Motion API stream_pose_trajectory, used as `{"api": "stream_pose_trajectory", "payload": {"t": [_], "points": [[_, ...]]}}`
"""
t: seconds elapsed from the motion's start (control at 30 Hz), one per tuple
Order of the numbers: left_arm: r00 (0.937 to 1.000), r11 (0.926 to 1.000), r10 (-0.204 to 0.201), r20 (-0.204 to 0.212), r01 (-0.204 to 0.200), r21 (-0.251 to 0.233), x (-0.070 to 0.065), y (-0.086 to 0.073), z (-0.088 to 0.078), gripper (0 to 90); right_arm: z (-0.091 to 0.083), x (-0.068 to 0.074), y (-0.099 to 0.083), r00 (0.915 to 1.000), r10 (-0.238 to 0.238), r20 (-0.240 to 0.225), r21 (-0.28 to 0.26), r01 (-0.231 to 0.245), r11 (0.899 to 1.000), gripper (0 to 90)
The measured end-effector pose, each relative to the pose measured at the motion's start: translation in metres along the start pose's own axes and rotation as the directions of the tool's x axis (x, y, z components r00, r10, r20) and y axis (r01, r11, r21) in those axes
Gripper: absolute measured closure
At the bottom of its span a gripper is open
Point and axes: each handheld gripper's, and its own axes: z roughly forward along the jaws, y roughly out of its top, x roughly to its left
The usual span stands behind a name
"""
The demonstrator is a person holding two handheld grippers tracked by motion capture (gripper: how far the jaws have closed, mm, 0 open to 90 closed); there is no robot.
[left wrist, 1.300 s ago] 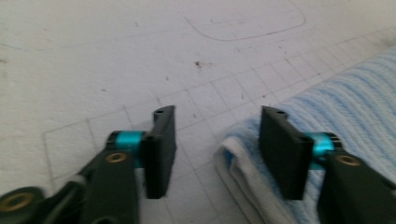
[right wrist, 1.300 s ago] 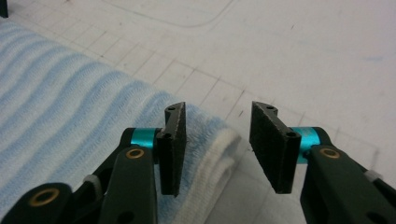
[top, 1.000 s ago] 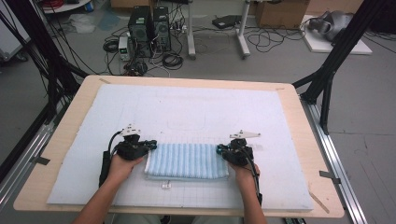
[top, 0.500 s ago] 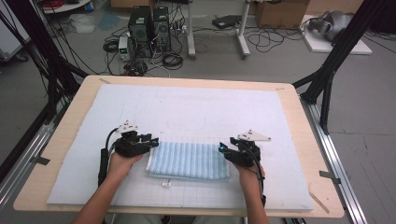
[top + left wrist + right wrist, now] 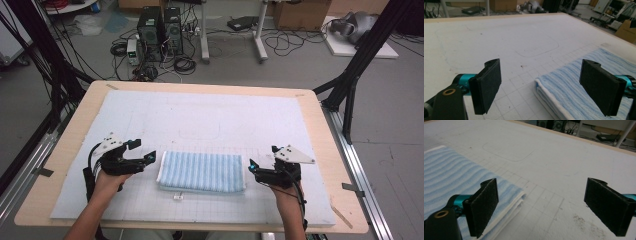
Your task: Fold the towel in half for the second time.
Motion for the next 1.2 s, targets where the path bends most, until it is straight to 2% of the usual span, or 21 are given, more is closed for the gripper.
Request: {"api": "stream_pose_trajectory", "payload": {"t": [0.17, 0.3, 0.37, 0.53, 0.63, 0.8, 0.97, 1.2], "points": [[1.0, 0.9998, 0.002, -0.004, -0.002, -0.022, 0.002, -0.005, -0.011, 19.3, -0.014, -0.005, -0.009, 0.9996, 0.01, 0.027, -0.017, -0.01, 1.0, 11.5], [1.0, 0.9993, 0.01, -0.002, -0.01, -0.035, 0.001, -0.007, -0.018, 19.3, -0.023, -0.012, -0.017, 0.999, 0.014, 0.043, -0.004, -0.013, 1.0, 11.5], [1.0, 0.9992, -0.006, 0.003, 0.006, -0.039, 0.0, -0.008, -0.02, 19.3, -0.027, -0.015, -0.021, 0.9989, 0.026, 0.04, -0.007, -0.025, 1.0, 11.4], [1.0, 0.9991, -0.008, 0.004, 0.008, -0.041, -0.002, -0.01, -0.024, 19.3, -0.037, -0.018, -0.027, 0.9979, 0.045, 0.047, -0.021, -0.045, 0.999, 11.4], [0.9999, 0.9991, -0.01, 0.007, 0.011, -0.04, -0.002, -0.012, -0.027, 19.3, -0.04, -0.019, -0.031, 0.9976, 0.052, 0.045, -0.013, -0.051, 0.999, 11.4], [0.9999, 0.9988, -0.011, 0.008, 0.012, -0.047, -0.004, -0.013, -0.031, 19.3, -0.046, -0.016, -0.032, 0.9972, 0.056, 0.049, -0.029, -0.054, 0.998, 11.4], [1.0, 0.9987, -0.003, 0.008, 0.004, -0.051, -0.006, -0.01, -0.035, 19.3, -0.047, -0.015, -0.033, 0.997, 0.058, 0.052, -0.029, -0.056, 0.998, 11.5], [0.9999, 0.9988, -0.013, 0.004, 0.013, -0.047, -0.005, -0.012, -0.035, 19.4, -0.047, -0.016, -0.035, 0.9966, 0.062, 0.054, -0.027, -0.061, 0.998, 11.5]]}}
